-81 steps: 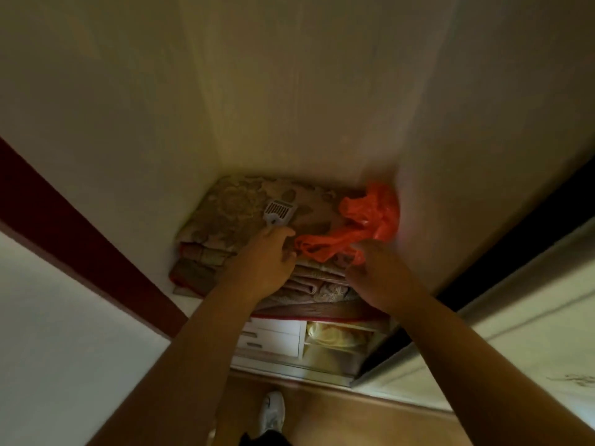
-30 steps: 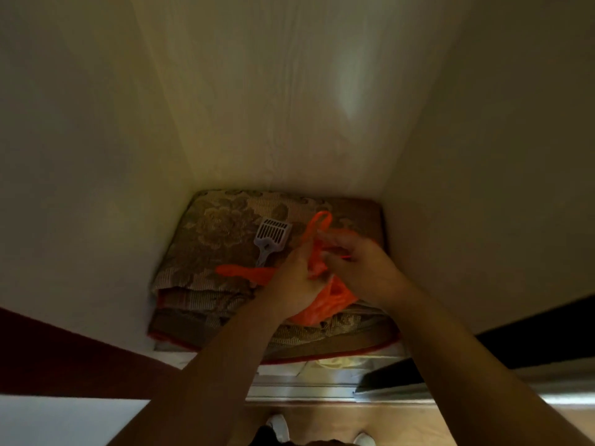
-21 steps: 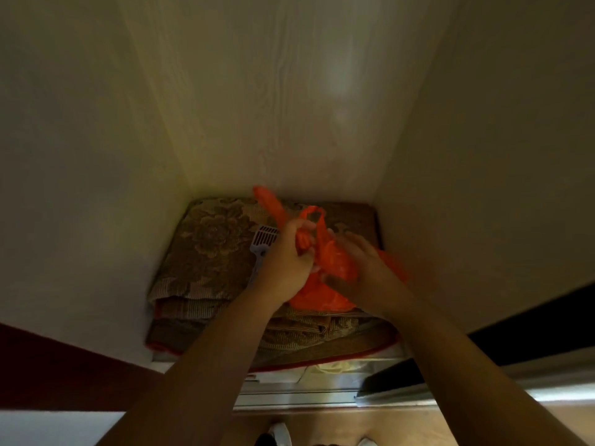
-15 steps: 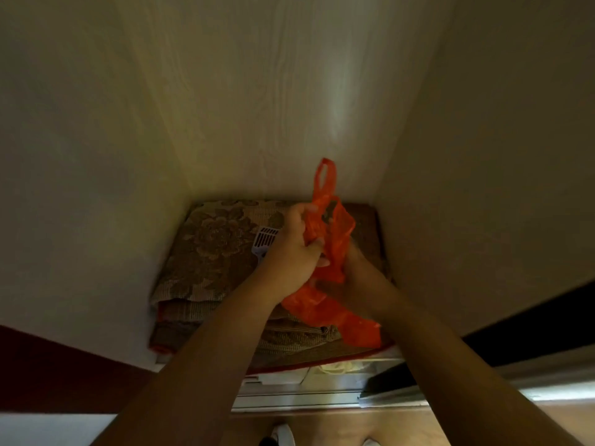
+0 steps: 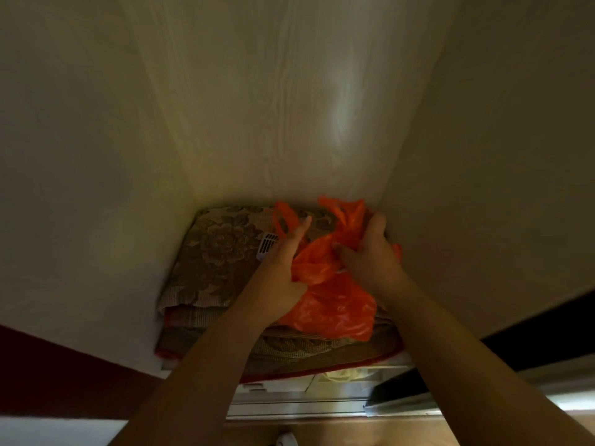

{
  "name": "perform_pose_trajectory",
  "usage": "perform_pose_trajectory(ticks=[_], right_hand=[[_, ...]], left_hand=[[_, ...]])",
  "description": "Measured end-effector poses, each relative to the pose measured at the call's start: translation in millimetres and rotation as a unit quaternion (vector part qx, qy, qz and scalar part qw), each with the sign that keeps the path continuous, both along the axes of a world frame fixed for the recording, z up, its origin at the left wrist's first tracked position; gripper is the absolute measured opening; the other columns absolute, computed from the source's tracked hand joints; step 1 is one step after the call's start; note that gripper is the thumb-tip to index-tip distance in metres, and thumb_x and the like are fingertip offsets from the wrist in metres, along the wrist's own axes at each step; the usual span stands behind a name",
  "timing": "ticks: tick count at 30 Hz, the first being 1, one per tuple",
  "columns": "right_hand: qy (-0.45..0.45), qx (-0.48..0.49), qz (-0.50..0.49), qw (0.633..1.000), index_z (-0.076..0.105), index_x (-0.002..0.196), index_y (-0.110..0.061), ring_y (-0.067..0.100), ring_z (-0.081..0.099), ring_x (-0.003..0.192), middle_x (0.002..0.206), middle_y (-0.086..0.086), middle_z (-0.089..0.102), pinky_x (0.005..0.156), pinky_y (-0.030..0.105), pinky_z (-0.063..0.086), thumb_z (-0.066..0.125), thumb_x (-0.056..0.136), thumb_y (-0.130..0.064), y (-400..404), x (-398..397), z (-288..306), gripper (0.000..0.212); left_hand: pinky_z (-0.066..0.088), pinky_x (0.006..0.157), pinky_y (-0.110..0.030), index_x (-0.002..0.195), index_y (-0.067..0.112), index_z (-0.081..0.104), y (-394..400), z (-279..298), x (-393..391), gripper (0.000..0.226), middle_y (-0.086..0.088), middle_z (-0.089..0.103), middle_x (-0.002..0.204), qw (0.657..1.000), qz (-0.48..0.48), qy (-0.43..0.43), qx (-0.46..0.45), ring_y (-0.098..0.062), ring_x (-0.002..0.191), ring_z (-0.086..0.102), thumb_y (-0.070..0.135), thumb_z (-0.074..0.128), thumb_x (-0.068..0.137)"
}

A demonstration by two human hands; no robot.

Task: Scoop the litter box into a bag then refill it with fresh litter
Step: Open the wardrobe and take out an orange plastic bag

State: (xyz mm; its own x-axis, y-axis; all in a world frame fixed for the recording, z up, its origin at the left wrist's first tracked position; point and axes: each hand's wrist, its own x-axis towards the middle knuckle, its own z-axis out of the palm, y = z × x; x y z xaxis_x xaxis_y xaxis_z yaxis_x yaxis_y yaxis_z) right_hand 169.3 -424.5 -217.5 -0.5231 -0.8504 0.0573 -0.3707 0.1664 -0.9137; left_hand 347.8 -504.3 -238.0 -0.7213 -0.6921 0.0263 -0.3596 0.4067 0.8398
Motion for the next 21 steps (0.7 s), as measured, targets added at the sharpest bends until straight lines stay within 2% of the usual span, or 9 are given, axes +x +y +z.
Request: perform_pose_trajectory(ticks=[2,5,8,11,14,16,17,19,21], right_hand=[[0.09,-0.01,0.008,0.996,0.035,0.142,-0.005,-0.002,0.057,0.094,0.121,-0.01,0.05,0.073,-0.003,0.037,0.063,0.09,0.005,1.9,4.0,4.6,0.06],[0.162,0.007,0.086,0.983,0.059,0.133,-0.011,0.01,0.059,0.114,0.121,-0.006,0.061,0.089,0.004,0.038,0.056,0.084,0.012,2.7,8.8,7.4,0.054],[0.077,0.085,0.14,0.983,0.066,0.121,-0.009,0.015,0.06,0.1,0.107,-0.004,0.064,0.086,0.024,0.046,0.046,0.101,-0.004,10.6,17.3,12.8,0.029],[-0.033,0.114,0.184,0.976,0.065,0.122,-0.022,0.012,0.066,0.109,0.109,-0.01,0.067,0.095,0.036,0.055,0.048,0.106,-0.031,11.5,22.1,18.1,0.025],[-0.024,0.088,0.186,0.978,0.058,0.126,-0.031,-0.003,0.066,0.096,0.106,-0.014,0.069,0.084,0.025,0.053,0.061,0.101,-0.021,8.5,23.4,18.8,0.027],[0.0,0.065,0.168,0.984,0.052,0.135,-0.026,0.004,0.065,0.108,0.119,-0.006,0.067,0.091,0.027,0.052,0.061,0.096,-0.008,5.9,19.5,16.4,0.043],[-0.004,0.045,0.161,0.986,0.049,0.137,-0.025,0.01,0.064,0.115,0.124,-0.003,0.066,0.096,0.03,0.052,0.058,0.093,-0.002,4.5,16.7,13.0,0.05],[0.0,0.024,0.138,0.99,0.046,0.14,-0.019,0.016,0.063,0.119,0.129,0.0,0.064,0.098,0.034,0.053,0.051,0.088,0.007,4.2,12.2,14.0,0.058],[0.017,0.045,0.148,0.988,0.053,0.139,-0.019,0.014,0.068,0.113,0.126,0.0,0.069,0.094,0.04,0.057,0.049,0.086,0.006,4.7,8.9,16.8,0.059]], left_hand=[[0.034,0.092,0.003,0.152,0.062,0.017,0.1,2.1,-2.3,0.1,0.011,0.038,0.153,0.999,0.012,0.014,-0.027,-0.002,0.137,0.042,0.004,0.068,0.089],[0.033,0.101,-0.002,0.153,0.05,0.029,2.9,11.1,-4.4,0.091,0.016,0.04,0.141,0.997,-0.013,0.031,-0.063,0.003,0.129,0.041,-0.002,0.064,0.087],[0.032,0.102,-0.003,0.145,0.031,0.041,6.7,17.5,-7.9,0.078,0.014,0.039,0.137,0.995,-0.016,0.053,-0.083,0.001,0.129,0.04,-0.006,0.064,0.081],[0.042,0.101,-0.013,0.139,0.023,0.041,6.9,15.1,-11.8,0.076,0.009,0.04,0.134,0.992,-0.015,0.086,-0.093,-0.002,0.124,0.045,-0.005,0.071,0.076],[0.053,0.096,-0.028,0.143,0.036,0.032,8.8,12.3,-15.3,0.09,0.007,0.043,0.137,0.99,-0.047,0.111,-0.075,-0.008,0.118,0.055,0.0,0.076,0.073],[0.055,0.099,-0.038,0.15,0.041,0.026,11.3,14.8,-16.6,0.101,0.007,0.04,0.146,0.989,-0.046,0.128,-0.06,-0.015,0.121,0.057,0.006,0.08,0.073],[0.051,0.106,-0.042,0.154,0.041,0.022,12.0,16.7,-15.9,0.106,0.007,0.033,0.152,0.989,-0.042,0.12,-0.079,-0.018,0.13,0.052,0.014,0.085,0.072],[0.029,0.121,-0.05,0.157,0.049,0.017,10.7,21.1,-12.1,0.114,0.011,0.008,0.166,0.982,-0.039,0.025,-0.182,-0.026,0.152,0.022,0.048,0.089,0.068],[0.013,0.121,-0.051,0.155,0.057,0.015,10.2,22.1,-7.6,0.116,0.016,-0.019,0.167,0.967,-0.059,-0.046,-0.244,-0.025,0.156,-0.008,0.069,0.083,0.062]])
